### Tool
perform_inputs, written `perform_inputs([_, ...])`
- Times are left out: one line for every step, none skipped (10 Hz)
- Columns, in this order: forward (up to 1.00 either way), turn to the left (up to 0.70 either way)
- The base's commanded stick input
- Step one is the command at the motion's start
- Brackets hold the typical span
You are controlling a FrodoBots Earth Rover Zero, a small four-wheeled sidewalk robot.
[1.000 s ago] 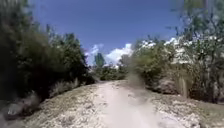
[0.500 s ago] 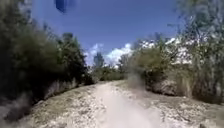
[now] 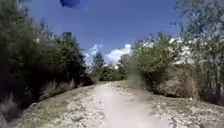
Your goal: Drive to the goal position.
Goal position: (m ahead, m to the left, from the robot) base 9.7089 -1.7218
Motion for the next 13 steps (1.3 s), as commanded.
perform_inputs([0.44, 0.02])
perform_inputs([0.44, 0.02])
perform_inputs([0.44, 0.02])
perform_inputs([0.44, 0.02])
perform_inputs([0.44, 0.02])
perform_inputs([0.44, 0.02])
perform_inputs([0.44, 0.02])
perform_inputs([0.44, 0.02])
perform_inputs([0.44, 0.02])
perform_inputs([0.44, 0.02])
perform_inputs([0.44, 0.02])
perform_inputs([0.44, 0.02])
perform_inputs([0.44, 0.02])
